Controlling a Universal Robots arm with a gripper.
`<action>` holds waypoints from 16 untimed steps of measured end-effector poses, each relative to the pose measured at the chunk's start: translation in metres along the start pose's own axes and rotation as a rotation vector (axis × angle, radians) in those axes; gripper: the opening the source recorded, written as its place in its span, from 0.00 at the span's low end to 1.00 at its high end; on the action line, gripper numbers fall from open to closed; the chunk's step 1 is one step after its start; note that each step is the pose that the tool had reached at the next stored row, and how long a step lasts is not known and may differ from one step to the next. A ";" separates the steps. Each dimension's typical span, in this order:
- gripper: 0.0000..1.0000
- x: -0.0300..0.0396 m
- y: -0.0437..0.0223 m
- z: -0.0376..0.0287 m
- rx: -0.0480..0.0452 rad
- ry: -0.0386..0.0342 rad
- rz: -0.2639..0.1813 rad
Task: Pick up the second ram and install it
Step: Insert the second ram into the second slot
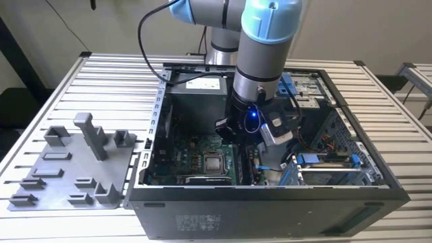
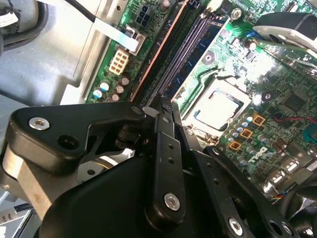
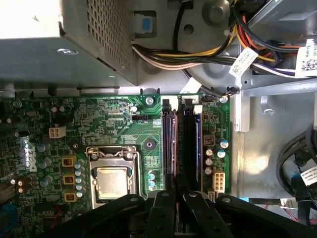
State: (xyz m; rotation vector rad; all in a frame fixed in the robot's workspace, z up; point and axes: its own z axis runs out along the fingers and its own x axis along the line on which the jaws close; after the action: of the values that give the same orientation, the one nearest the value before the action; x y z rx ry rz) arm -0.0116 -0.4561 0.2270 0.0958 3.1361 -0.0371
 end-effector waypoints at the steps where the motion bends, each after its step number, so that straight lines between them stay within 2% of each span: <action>1: 0.13 0.0000 0.0000 0.0000 0.0000 0.0000 0.000; 6: 0.13 -0.0001 0.0000 -0.0001 -0.0003 -0.0020 -0.013; 11: 0.13 0.0000 0.0000 -0.0002 -0.0010 -0.0147 -0.027; 16: 0.13 0.0000 0.0000 -0.0003 -0.0009 -0.0153 -0.029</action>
State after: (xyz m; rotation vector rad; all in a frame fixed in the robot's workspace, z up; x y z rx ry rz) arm -0.0116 -0.4560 0.2272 0.0504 3.1222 -0.0362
